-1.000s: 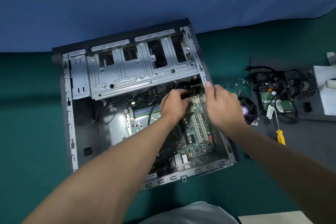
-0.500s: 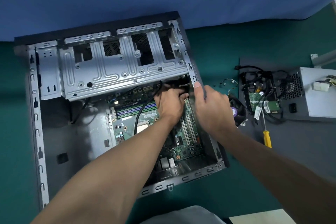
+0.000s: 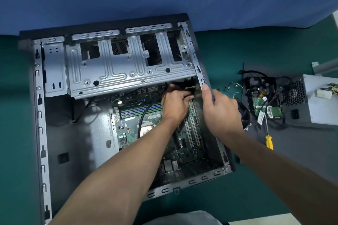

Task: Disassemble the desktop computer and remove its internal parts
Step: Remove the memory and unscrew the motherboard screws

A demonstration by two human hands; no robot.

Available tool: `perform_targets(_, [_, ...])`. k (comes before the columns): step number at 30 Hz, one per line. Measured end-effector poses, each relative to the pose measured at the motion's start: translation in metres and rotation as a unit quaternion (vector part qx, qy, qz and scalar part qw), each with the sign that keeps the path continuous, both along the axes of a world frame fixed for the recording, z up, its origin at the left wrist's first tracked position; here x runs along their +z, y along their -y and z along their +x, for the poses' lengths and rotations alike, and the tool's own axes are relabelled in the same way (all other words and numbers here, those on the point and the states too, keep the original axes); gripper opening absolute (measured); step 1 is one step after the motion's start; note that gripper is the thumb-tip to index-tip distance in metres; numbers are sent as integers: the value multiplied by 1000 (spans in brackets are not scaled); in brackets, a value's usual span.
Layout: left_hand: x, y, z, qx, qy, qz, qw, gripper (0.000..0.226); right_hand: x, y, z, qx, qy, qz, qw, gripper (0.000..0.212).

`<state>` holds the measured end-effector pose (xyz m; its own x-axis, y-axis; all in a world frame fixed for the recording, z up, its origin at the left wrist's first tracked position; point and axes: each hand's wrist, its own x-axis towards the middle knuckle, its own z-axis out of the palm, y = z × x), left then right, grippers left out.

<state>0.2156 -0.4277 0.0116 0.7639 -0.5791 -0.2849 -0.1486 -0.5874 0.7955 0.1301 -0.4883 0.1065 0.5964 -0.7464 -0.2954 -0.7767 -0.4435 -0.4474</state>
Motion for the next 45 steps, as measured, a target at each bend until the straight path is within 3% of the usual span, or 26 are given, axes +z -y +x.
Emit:
perform_targets(3, [-2, -3, 4, -28, 14, 11, 999, 23, 0, -1, 1, -3, 2, -3, 1000, 56])
perform_targets(8, [-4, 4, 8, 39, -95, 35, 994, 17, 1, -1, 1, -6, 7, -12, 1000, 55])
perform_targets(12, [-2, -3, 2, -25, 27, -20, 999, 22, 1, -1, 1, 5, 7, -22, 1000, 58])
perform_targets(18, [6, -14, 7, -48, 88, -9, 995, 23, 0, -2, 1, 10, 20, -38, 999, 58])
perform_targets(24, [11, -59, 19, 48, 143, 82, 985, 18, 1, -2, -1, 20, 29, -42, 998, 59])
perform_targets(27, [21, -78, 32, 137, 161, 114, 971, 34, 2, -2, -1, 25, 29, -44, 998, 60])
perform_targets(30, [31, -90, 41, 151, 173, 170, 958, 46, 3, -3, 0, 24, 28, -49, 998, 61])
perform_targets(34, [32, -95, 43, 114, 183, 214, 953, 38, 2, -2, 0, 22, 22, -50, 998, 62])
perform_targets(38, [27, -91, 29, 44, 234, 172, 956, 23, 1, -1, -1, 23, 27, -45, 998, 65])
perform_targets(41, [22, -84, 13, -78, 354, 70, 929, 56, 0, -1, -1, 26, 33, -45, 998, 65])
perform_targets(43, [20, -75, 6, -158, 393, 18, 906, 57, -1, -1, -1, 25, 30, -47, 998, 63])
perform_targets(45, [20, -61, 6, -216, 372, -20, 902, 55, -1, 0, 0, 20, 24, -51, 998, 62])
